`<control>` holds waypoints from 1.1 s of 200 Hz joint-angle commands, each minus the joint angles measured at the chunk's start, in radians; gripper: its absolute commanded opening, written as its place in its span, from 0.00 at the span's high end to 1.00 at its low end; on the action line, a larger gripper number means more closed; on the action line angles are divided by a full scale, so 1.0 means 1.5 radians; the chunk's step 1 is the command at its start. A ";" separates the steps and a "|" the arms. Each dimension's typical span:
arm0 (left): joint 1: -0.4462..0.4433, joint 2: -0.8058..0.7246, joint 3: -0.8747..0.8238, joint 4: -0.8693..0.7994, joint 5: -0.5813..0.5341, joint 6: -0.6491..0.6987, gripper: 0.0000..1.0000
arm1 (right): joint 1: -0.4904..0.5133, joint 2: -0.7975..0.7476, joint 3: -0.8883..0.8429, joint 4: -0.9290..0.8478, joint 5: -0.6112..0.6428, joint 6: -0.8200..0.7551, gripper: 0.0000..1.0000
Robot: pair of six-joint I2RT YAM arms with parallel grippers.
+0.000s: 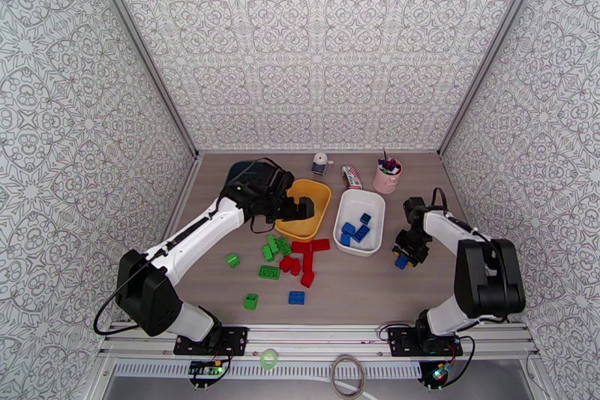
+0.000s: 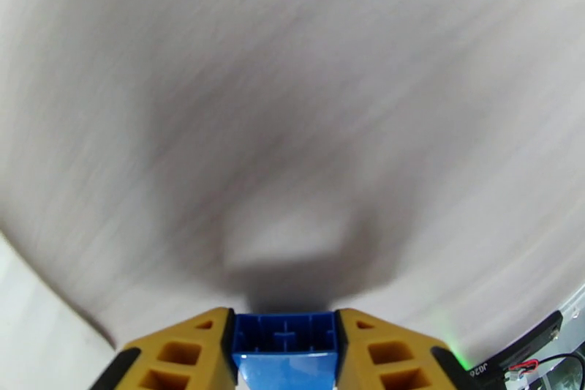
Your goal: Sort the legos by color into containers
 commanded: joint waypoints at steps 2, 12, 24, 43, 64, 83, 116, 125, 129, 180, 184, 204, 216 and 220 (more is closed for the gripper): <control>-0.016 0.008 0.021 -0.048 -0.039 0.051 0.01 | 0.005 -0.045 0.044 -0.053 0.017 0.010 0.68; -0.021 0.009 0.024 -0.058 -0.048 0.061 0.01 | 0.004 -0.061 0.064 -0.067 0.019 0.010 0.69; -0.027 0.011 0.026 -0.067 -0.058 0.070 0.01 | 0.005 -0.077 0.087 -0.078 0.013 0.014 0.70; -0.033 0.011 0.027 -0.082 -0.070 0.080 0.01 | 0.015 -0.091 0.126 -0.087 -0.001 0.024 0.70; -0.035 0.004 0.015 -0.091 -0.074 0.084 0.01 | 0.052 -0.082 0.181 -0.099 0.000 0.038 0.70; -0.035 -0.010 -0.006 -0.095 -0.075 0.085 0.01 | 0.104 -0.052 0.232 -0.106 0.006 0.051 0.70; -0.020 -0.044 -0.055 -0.096 -0.075 0.076 0.01 | 0.192 0.018 0.298 -0.107 0.021 0.072 0.70; -0.008 -0.055 -0.071 -0.091 -0.067 0.070 0.01 | 0.212 0.039 0.315 -0.108 0.026 0.074 0.70; -0.001 -0.061 -0.077 -0.089 -0.062 0.067 0.01 | 0.220 0.048 0.323 -0.110 0.029 0.074 0.70; 0.083 -0.118 -0.138 -0.068 -0.024 0.029 0.01 | 0.280 0.129 0.388 -0.124 0.049 0.071 0.59; 0.093 -0.123 -0.143 -0.064 -0.007 0.024 0.01 | 0.283 0.133 0.393 -0.126 0.052 0.070 0.57; 0.135 -0.142 -0.170 -0.049 0.025 0.003 0.01 | 0.302 0.147 0.415 -0.141 0.068 0.063 0.47; 0.158 -0.150 -0.180 -0.044 0.037 -0.006 0.01 | 0.313 0.151 0.429 -0.150 0.080 0.060 0.42; 0.166 -0.153 -0.183 -0.041 0.042 -0.009 0.01 | 0.319 0.152 0.433 -0.154 0.083 0.060 0.41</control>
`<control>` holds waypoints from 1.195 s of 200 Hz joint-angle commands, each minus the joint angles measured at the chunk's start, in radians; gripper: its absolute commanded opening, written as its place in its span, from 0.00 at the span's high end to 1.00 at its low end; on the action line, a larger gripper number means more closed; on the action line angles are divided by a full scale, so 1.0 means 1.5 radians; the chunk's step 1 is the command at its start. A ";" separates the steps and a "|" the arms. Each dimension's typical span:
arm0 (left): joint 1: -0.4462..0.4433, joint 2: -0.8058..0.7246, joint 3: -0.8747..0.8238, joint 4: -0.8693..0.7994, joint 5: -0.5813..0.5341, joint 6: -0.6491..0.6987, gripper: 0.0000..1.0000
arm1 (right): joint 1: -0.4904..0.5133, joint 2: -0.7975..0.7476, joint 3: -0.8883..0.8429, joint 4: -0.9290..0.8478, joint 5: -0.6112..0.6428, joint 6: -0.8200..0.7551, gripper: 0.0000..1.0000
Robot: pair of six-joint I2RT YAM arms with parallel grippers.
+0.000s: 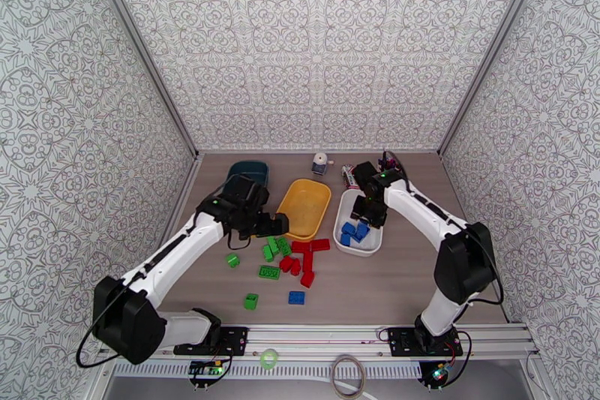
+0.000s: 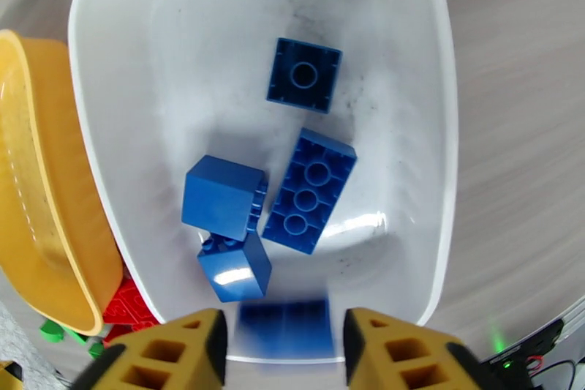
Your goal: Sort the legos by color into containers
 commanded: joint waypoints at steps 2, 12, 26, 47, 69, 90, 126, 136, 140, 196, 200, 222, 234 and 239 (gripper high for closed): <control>0.042 -0.022 -0.024 0.023 0.050 -0.035 0.01 | 0.028 0.009 0.043 -0.036 0.039 -0.002 0.41; 0.061 -0.026 -0.029 0.028 0.064 -0.042 0.01 | 0.041 0.011 0.052 -0.041 0.046 -0.003 0.40; 0.084 -0.028 -0.038 0.038 0.083 -0.053 0.01 | 0.066 0.011 0.061 -0.044 0.053 -0.003 0.39; 0.116 -0.026 -0.050 0.057 0.109 -0.073 0.01 | 0.119 0.015 0.069 -0.038 0.053 -0.002 0.38; 0.147 -0.023 -0.062 0.082 0.133 -0.100 0.01 | 0.191 0.026 0.070 -0.025 0.046 0.000 0.36; 0.175 -0.022 -0.070 0.103 0.150 -0.125 0.01 | 0.268 0.039 0.069 -0.006 0.041 -0.007 0.34; 0.219 -0.024 -0.082 0.115 0.165 -0.148 0.01 | 0.376 0.058 0.048 0.049 -0.002 -0.053 0.33; 0.224 -0.024 -0.080 0.110 0.162 -0.147 0.01 | 0.406 0.065 0.044 0.058 -0.009 -0.070 0.33; 0.226 -0.024 -0.079 0.109 0.161 -0.147 0.01 | 0.417 0.067 0.042 0.060 -0.011 -0.077 0.33; 0.249 -0.026 -0.090 0.111 0.166 -0.146 0.01 | 0.531 0.099 0.001 0.078 -0.035 -0.130 0.33; 0.252 -0.026 -0.091 0.111 0.166 -0.146 0.01 | 0.536 0.103 -0.001 0.077 -0.034 -0.131 0.33; 0.266 -0.026 -0.098 0.117 0.171 -0.148 0.01 | 0.553 0.123 -0.008 0.077 -0.033 -0.143 0.35; 0.272 -0.027 -0.102 0.120 0.174 -0.149 0.01 | 0.559 0.134 -0.008 0.073 -0.027 -0.148 0.35; 0.274 -0.027 -0.102 0.119 0.174 -0.150 0.01 | 0.560 0.138 -0.008 0.071 -0.025 -0.149 0.35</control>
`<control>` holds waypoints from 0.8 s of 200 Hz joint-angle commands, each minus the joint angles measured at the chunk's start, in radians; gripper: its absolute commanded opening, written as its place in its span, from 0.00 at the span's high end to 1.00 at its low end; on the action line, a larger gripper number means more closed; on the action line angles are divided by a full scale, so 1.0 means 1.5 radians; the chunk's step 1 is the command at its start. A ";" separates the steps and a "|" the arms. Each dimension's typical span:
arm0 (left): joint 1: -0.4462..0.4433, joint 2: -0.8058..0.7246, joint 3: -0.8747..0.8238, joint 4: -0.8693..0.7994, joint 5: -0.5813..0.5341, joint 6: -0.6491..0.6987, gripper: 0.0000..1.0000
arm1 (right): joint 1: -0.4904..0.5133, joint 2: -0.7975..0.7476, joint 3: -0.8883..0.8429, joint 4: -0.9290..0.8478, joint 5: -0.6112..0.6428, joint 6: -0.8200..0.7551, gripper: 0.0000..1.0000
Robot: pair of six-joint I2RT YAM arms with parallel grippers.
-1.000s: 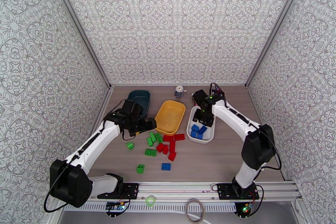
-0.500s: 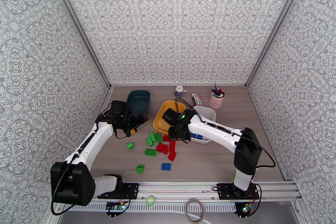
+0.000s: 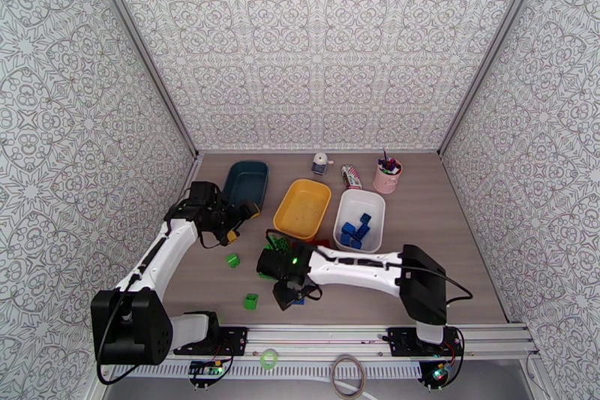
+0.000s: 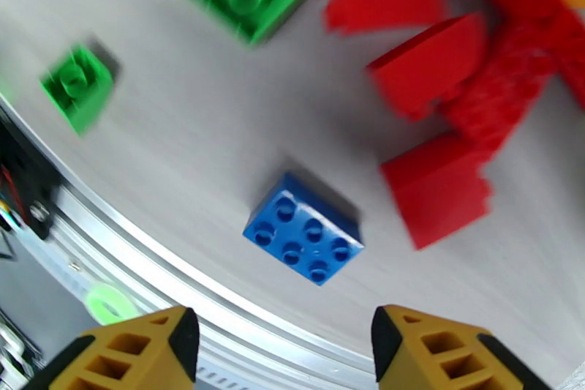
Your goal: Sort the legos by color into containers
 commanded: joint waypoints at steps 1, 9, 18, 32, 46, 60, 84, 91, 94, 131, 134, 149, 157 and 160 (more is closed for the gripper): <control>0.015 -0.009 -0.012 0.017 0.018 -0.013 0.01 | 0.009 0.021 -0.010 -0.004 0.005 -0.024 0.35; 0.018 -0.009 -0.013 0.018 0.019 -0.014 0.01 | 0.009 0.026 -0.013 -0.004 0.007 -0.024 0.35; 0.020 -0.010 -0.014 0.018 0.020 -0.014 0.01 | 0.009 0.030 -0.018 -0.005 0.012 -0.024 0.35; 0.022 -0.011 -0.016 0.017 0.018 -0.015 0.01 | 0.009 0.033 -0.026 -0.006 0.022 -0.022 0.35; 0.022 -0.013 -0.018 0.018 0.016 -0.015 0.01 | 0.009 0.036 -0.035 -0.005 0.027 -0.021 0.34; 0.022 -0.015 -0.021 0.020 0.016 -0.015 0.01 | 0.009 0.042 -0.044 -0.004 0.031 -0.021 0.33; 0.022 -0.018 -0.028 0.021 0.014 -0.018 0.01 | 0.009 0.049 -0.051 0.003 0.035 -0.026 0.32; 0.022 -0.018 -0.029 0.022 0.013 -0.018 0.01 | 0.009 0.052 -0.050 0.003 0.036 -0.027 0.32; 0.022 -0.019 -0.030 0.022 0.013 -0.018 0.01 | 0.009 0.054 -0.050 0.003 0.037 -0.028 0.32; 0.023 -0.024 -0.037 0.020 0.008 -0.020 0.01 | -0.002 0.079 -0.025 0.001 0.045 -0.040 0.33; 0.022 -0.025 -0.037 0.020 0.008 -0.021 0.01 | -0.004 0.080 -0.023 0.002 0.045 -0.039 0.33; 0.023 -0.025 -0.039 0.020 0.006 -0.019 0.01 | -0.019 0.083 -0.020 0.010 0.042 -0.037 0.35; 0.022 -0.026 -0.040 0.020 0.005 -0.019 0.01 | -0.027 0.083 -0.019 0.017 0.038 -0.037 0.36; 0.023 -0.027 -0.041 0.020 0.005 -0.018 0.01 | -0.029 0.082 -0.020 0.020 0.037 -0.037 0.36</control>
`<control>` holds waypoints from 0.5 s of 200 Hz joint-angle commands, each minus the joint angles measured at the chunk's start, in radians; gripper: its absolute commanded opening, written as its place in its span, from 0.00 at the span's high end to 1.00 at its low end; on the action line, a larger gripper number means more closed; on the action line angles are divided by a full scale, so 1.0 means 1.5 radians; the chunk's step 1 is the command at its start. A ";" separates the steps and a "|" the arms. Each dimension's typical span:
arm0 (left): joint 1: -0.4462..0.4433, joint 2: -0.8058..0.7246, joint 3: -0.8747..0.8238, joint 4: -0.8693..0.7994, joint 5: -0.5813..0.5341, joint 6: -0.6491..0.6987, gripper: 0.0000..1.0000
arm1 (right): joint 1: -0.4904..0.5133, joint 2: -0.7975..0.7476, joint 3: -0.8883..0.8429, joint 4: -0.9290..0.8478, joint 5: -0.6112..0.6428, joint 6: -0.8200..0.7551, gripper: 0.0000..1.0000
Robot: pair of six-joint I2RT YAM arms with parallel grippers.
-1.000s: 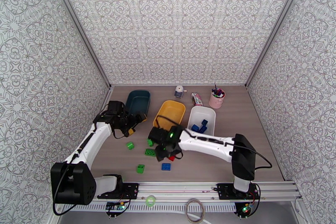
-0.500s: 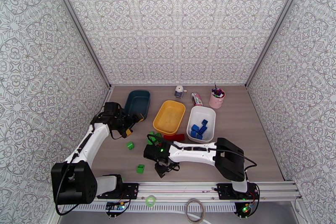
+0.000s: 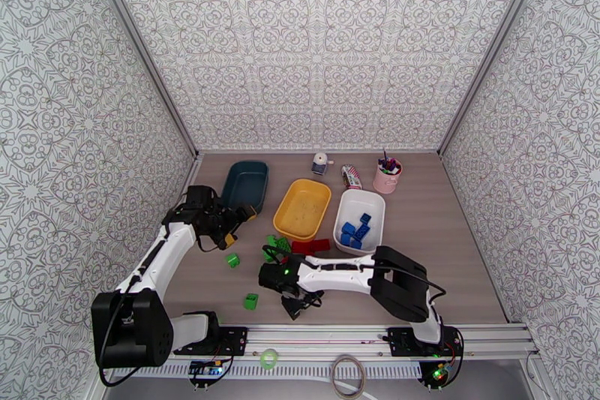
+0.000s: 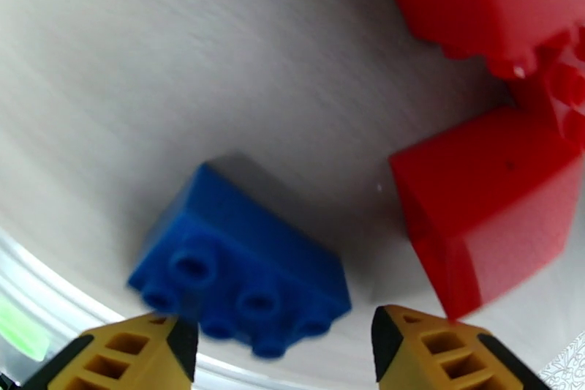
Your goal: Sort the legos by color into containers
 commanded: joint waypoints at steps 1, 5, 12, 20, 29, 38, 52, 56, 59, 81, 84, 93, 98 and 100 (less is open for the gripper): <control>0.006 -0.016 -0.010 0.009 0.004 -0.003 0.01 | -0.026 0.009 0.016 0.019 0.011 -0.006 0.36; 0.006 -0.016 -0.010 0.009 0.003 -0.002 0.01 | -0.031 0.009 0.017 0.022 0.010 -0.006 0.36; 0.006 -0.016 -0.011 0.008 0.002 -0.002 0.01 | -0.035 0.009 0.018 0.025 0.009 -0.008 0.37; 0.006 -0.016 -0.012 0.008 0.002 -0.001 0.00 | -0.041 0.011 0.023 0.026 0.009 -0.010 0.38; 0.006 -0.016 -0.012 0.007 0.000 0.000 0.01 | -0.044 0.015 0.029 0.025 0.008 -0.015 0.39; 0.006 -0.016 -0.013 0.007 0.000 0.000 0.01 | -0.047 0.018 0.037 0.025 0.007 -0.020 0.39; 0.006 -0.015 -0.012 0.008 -0.001 0.000 0.01 | -0.050 0.030 0.056 0.018 0.007 -0.029 0.40; 0.006 -0.016 -0.013 0.008 -0.001 0.000 0.01 | -0.051 0.035 0.062 0.016 0.006 -0.032 0.41; 0.006 -0.016 -0.013 0.008 -0.001 0.000 0.01 | -0.052 0.038 0.066 0.014 0.006 -0.033 0.42; 0.006 -0.015 -0.012 0.009 -0.001 0.001 0.01 | -0.057 0.057 0.099 0.006 0.004 -0.039 0.45; 0.006 -0.015 -0.012 0.009 -0.002 0.001 0.01 | -0.057 0.058 0.103 0.004 0.002 -0.039 0.46; 0.006 -0.013 -0.012 0.009 -0.001 0.000 0.01 | -0.060 0.064 0.110 0.004 -0.001 -0.037 0.48; 0.006 -0.014 -0.012 0.008 -0.002 0.001 0.01 | -0.062 0.066 0.112 0.004 -0.002 -0.036 0.49; 0.006 -0.013 -0.012 0.009 -0.002 0.000 0.01 | -0.062 0.066 0.113 0.004 -0.002 -0.036 0.50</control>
